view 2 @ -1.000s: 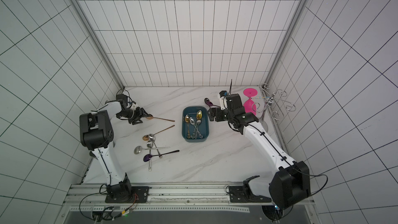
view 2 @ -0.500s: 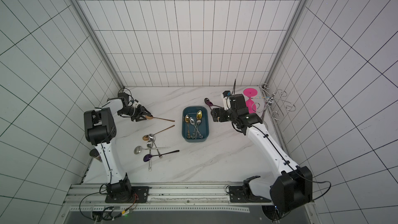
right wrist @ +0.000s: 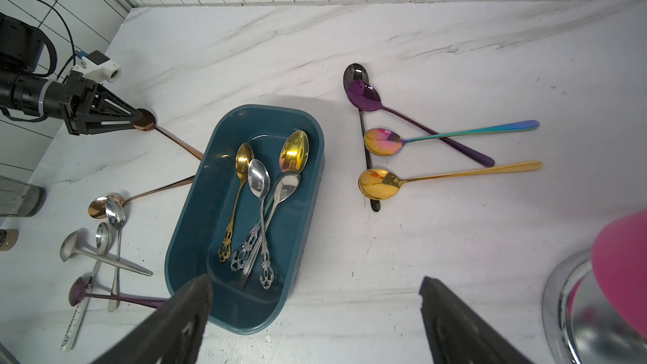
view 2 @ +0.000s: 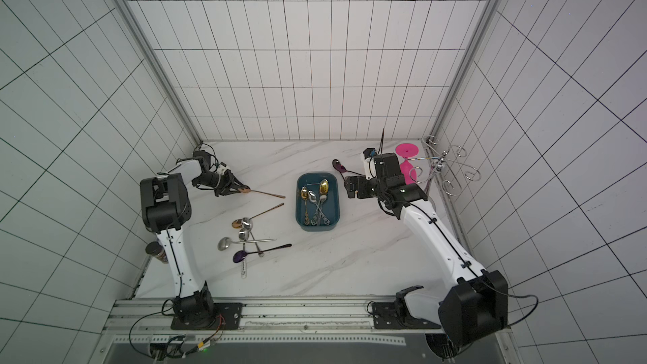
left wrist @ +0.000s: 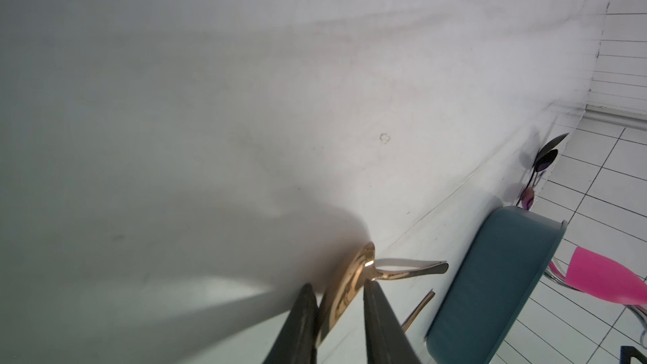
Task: Put the spoon into the storage box
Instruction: Pick up the spoon from the center of the board.
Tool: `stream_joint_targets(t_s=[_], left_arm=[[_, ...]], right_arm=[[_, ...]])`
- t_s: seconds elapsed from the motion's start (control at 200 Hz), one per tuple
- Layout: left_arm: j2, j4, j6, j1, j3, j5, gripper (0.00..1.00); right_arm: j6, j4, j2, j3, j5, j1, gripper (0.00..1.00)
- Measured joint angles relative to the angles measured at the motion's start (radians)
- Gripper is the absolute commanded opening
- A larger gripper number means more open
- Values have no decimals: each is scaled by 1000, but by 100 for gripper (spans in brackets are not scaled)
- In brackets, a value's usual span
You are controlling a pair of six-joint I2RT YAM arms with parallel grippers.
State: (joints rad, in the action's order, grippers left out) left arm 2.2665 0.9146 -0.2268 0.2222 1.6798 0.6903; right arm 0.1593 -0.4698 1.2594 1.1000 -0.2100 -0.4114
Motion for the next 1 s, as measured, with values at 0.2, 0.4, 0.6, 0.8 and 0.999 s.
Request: stream_joint_targets(t_s=[0.2,0.4,0.6,0.8,0.999], left_arm=[[17,5,3,-4,11,23,2],[17,7,8,-10,14,29,0],[16,5,8,-10,10,42,0],[-26,1,6,-12,-44,56,0],[-156,-7,19,-13,-81,99,0]], right_arm=[[-2,-1,-10,0,-1,6,96],[-2,-2,-11,0,-6,6,96],[-2,-6,-11,0,-18,6,96],[2,-6,-11,0,-54,6,94],[11,-10,26,10,-124,6,91]])
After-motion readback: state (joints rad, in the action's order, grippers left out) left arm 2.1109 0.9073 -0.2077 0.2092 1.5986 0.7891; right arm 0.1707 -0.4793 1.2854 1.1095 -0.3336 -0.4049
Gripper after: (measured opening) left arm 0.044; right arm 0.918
